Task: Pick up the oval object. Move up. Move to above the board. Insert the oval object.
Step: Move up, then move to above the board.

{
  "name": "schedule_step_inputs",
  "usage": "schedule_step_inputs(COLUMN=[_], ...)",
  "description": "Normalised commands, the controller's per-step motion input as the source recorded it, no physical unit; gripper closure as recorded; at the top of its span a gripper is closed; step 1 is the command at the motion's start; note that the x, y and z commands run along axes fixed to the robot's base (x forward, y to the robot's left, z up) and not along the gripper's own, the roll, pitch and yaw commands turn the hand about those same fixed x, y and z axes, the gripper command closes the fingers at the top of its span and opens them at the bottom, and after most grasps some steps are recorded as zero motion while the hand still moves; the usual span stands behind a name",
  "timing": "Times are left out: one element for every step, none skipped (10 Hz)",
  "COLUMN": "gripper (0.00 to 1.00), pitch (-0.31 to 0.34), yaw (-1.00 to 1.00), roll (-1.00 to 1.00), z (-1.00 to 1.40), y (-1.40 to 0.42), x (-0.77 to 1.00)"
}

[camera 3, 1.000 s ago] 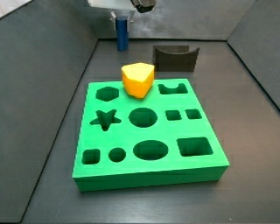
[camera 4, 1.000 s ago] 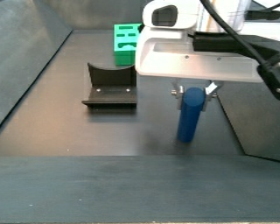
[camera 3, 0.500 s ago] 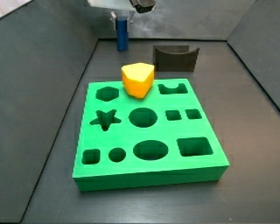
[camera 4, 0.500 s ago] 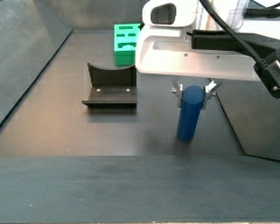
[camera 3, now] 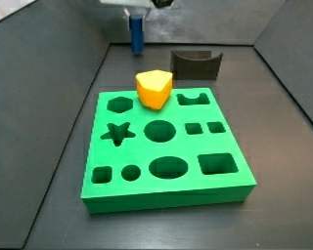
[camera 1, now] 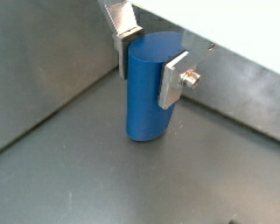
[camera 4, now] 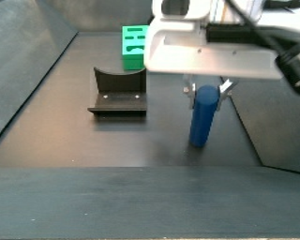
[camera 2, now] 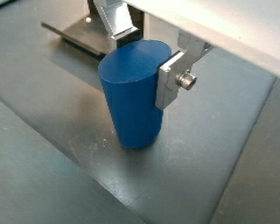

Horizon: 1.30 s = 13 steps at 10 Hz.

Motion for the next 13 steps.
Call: schedule_step_inputs(gripper=[1.0,1.0,1.0,1.0,1.0,1.0,1.0,1.0,1.0,1.0,1.0,1.0,1.0], pitch=[0.032,0.037,0.043,0.241,0.237,0.217,0.169,0.13,0.109,0.101,0.087,0.085,0.084], yaw=[-0.04,-0.04,-0.03,0.18,0.17,0.15,0.1,0.06,0.05,0.04,0.03,0.02,0.02], roll=[0.04,0.05,0.07,-0.1,-0.08,-0.06,-0.02,0.03,0.06,0.07,0.06,0.06,0.06], z=[0.56,0.41,0.26,1.0,1.0,1.0,1.0,1.0,1.0,1.0,1.0,1.0,1.0], y=[0.03,0.01,0.01,-0.03,-0.03,-0.02,-0.02,-0.01,-0.01,-0.01,-0.01,-0.01,-0.01], x=[-0.04,-0.03,-0.03,-0.05,-0.05,-0.04,-0.03,-0.03,-0.03,-0.03,-0.03,-0.02,-0.02])
